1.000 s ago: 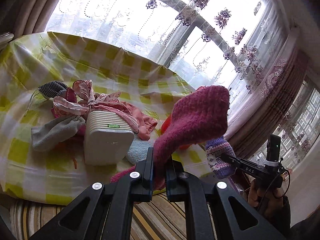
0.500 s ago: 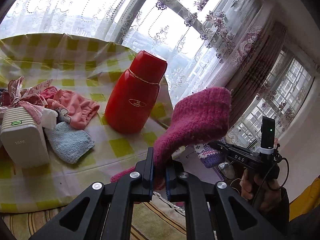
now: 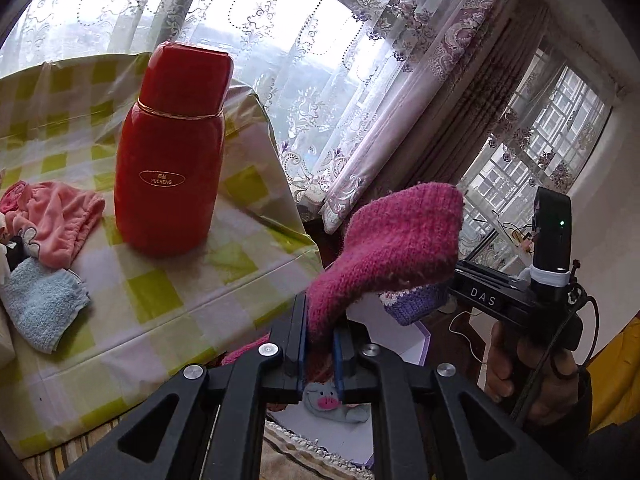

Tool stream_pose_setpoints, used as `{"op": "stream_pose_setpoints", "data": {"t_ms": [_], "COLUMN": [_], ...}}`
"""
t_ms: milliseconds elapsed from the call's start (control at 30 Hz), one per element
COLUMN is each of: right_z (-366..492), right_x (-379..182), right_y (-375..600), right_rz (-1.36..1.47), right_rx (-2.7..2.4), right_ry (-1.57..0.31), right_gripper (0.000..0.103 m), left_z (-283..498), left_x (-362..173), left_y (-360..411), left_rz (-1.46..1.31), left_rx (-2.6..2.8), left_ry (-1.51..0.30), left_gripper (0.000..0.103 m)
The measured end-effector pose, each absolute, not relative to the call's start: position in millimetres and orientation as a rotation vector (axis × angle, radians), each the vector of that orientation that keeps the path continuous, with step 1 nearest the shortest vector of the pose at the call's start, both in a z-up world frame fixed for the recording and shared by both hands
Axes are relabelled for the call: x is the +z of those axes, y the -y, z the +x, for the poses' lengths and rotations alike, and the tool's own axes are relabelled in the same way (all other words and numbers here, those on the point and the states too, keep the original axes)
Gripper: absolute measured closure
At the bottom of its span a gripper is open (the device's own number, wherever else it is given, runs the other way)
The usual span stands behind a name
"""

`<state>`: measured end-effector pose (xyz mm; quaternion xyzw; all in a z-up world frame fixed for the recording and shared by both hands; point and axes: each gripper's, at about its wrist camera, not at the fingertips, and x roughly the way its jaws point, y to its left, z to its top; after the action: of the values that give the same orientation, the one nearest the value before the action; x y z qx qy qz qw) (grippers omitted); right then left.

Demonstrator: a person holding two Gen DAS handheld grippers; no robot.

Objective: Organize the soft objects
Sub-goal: 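Lower the sock and mitten into the white box and open both tools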

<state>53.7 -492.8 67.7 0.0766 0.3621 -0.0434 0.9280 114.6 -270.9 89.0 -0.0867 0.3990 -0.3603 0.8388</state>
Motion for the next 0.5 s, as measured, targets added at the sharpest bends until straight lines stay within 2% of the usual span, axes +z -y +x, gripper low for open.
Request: {"op": "stream_pose_setpoints", "data": {"t_ms": [133, 200, 500], "right_z": [54, 54, 56], "right_x": [68, 67, 65], "right_y": [496, 495, 485], "right_rz": [0.160, 0.157, 0.136], "right_rx": [-0.092, -0.090, -0.075], "right_ry": [-0.741, -0.742, -0.751], "right_gripper": [0.071, 0.069, 0.065], "left_z": [119, 121, 116], "left_x": [83, 83, 82], "left_y": [285, 287, 284], "left_rz": [-0.165, -0.163, -0.161], "left_rx": [-0.760, -0.755, -0.741], "left_ry": [-0.863, -0.863, -0.861], "left_gripper": [0.079, 0.067, 0.064]}}
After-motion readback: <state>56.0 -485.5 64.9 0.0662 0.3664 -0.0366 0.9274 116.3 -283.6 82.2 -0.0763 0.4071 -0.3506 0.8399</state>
